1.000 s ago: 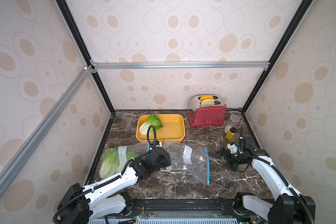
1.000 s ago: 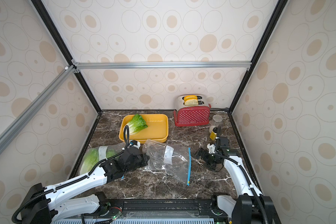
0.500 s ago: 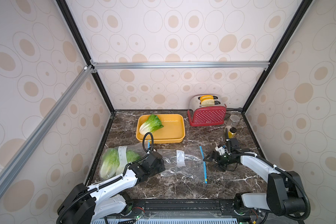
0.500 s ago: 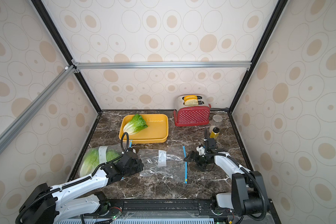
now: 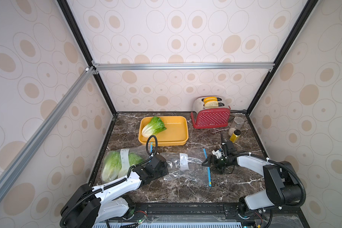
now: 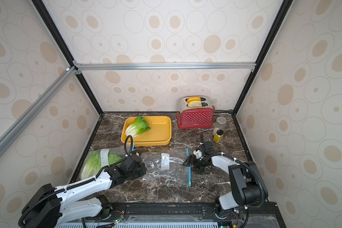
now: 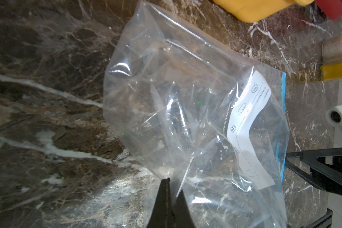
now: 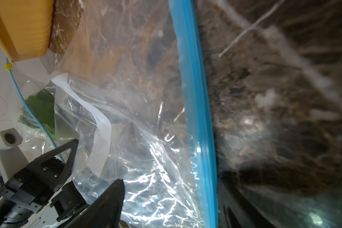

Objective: Put the chinese cabbages into a zipper bag and zip it
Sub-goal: Pick up the zipper food storage bag at the center of the board.

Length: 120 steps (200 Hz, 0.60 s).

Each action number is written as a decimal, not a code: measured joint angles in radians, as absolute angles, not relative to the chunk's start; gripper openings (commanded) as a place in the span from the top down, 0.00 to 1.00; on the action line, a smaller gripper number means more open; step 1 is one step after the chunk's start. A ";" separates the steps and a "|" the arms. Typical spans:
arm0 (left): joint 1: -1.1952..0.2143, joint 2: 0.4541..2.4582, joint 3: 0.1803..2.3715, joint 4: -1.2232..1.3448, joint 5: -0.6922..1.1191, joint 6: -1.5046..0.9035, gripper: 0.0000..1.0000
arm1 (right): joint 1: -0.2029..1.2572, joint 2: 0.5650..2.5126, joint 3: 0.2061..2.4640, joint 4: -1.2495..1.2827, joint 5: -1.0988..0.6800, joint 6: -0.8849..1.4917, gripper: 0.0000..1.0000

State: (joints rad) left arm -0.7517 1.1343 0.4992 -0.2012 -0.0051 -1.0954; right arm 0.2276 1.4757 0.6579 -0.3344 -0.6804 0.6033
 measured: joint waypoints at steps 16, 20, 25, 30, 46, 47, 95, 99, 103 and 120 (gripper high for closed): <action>-0.752 1.139 0.499 -0.199 -0.006 -1.095 1.00 | 0.241 1.474 0.658 -0.316 -0.685 0.606 0.35; -0.752 1.140 0.499 -0.199 -0.005 -1.095 1.00 | 0.243 1.472 0.658 -0.314 -0.685 0.612 0.36; -0.752 1.143 0.499 -0.199 -0.005 -1.095 1.00 | 0.244 1.468 0.658 -0.313 -0.686 0.613 0.38; -0.752 1.146 0.499 -0.198 -0.005 -1.095 1.00 | 0.246 1.462 0.658 -0.311 -0.686 0.610 0.40; -0.752 1.155 0.499 -0.196 -0.003 -1.095 1.00 | 0.248 1.436 0.658 -0.309 -0.693 0.615 0.44; -0.752 1.156 0.499 -0.196 -0.003 -1.095 1.00 | 0.248 1.434 0.658 -0.308 -0.693 0.617 0.45; -0.752 1.182 0.499 -0.187 0.010 -1.090 1.00 | 0.250 1.358 0.658 -0.287 -0.733 0.611 0.64; -0.752 1.183 0.499 -0.187 0.011 -1.088 1.00 | 0.252 1.354 0.658 -0.287 -0.734 0.614 0.66; -0.752 1.185 0.499 -0.186 0.013 -1.088 1.00 | 0.254 1.352 0.659 -0.287 -0.734 0.604 0.66; -0.752 1.191 0.499 -0.184 0.018 -1.084 1.00 | 0.264 1.353 0.667 -0.301 -0.732 0.593 0.66</action>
